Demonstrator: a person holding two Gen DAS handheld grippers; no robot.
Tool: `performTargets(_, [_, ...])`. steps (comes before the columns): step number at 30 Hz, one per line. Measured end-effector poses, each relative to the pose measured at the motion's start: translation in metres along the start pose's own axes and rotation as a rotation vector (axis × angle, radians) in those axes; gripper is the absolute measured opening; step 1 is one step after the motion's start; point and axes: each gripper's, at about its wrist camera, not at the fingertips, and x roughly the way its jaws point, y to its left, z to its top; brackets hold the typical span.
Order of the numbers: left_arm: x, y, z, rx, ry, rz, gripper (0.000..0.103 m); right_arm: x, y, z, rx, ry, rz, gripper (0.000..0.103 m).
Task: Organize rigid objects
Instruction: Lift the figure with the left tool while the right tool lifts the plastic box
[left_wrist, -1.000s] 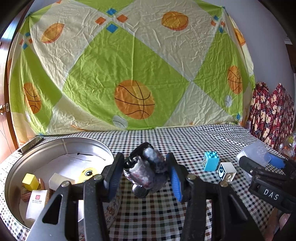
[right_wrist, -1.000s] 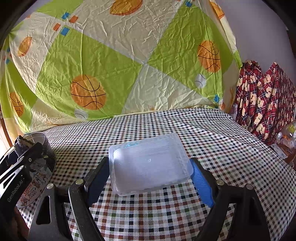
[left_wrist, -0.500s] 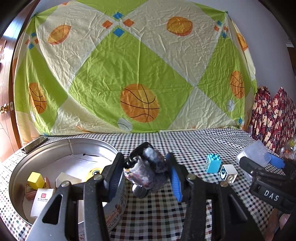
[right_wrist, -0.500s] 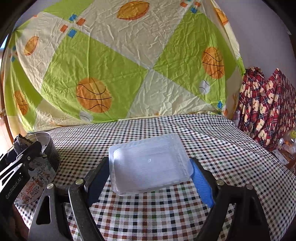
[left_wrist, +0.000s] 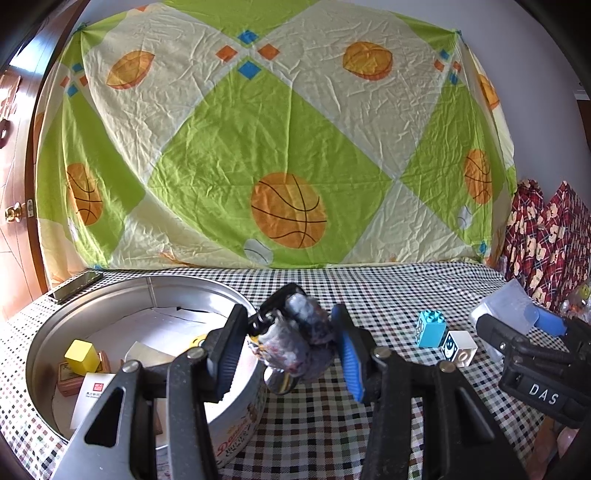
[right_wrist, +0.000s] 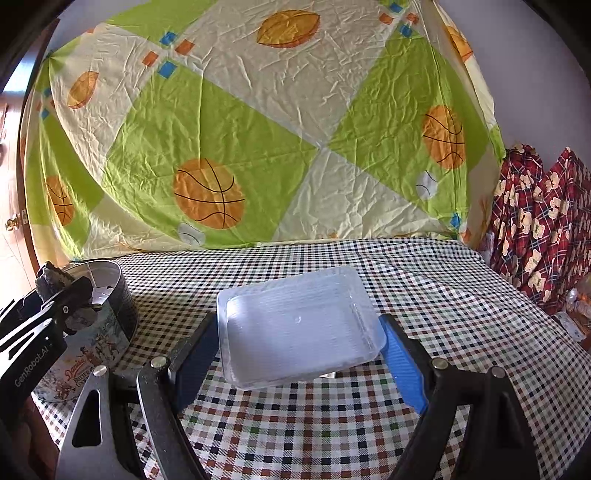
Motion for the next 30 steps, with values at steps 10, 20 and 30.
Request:
performTargets(10, [-0.002,0.008,0.0,-0.021,-0.002,0.008,0.046,-0.002,0.004,-0.001,-0.021,-0.013,0.046,0.086])
performTargets(20, [-0.004,0.016,0.0,-0.04,0.004,0.013,0.046,-0.003,0.01,-0.002,-0.031,-0.02,0.069,0.086])
performTargets(30, [-0.007,0.027,-0.001,-0.06,0.013,0.023,0.046,-0.005,0.023,-0.003,-0.05,-0.031,0.115,0.086])
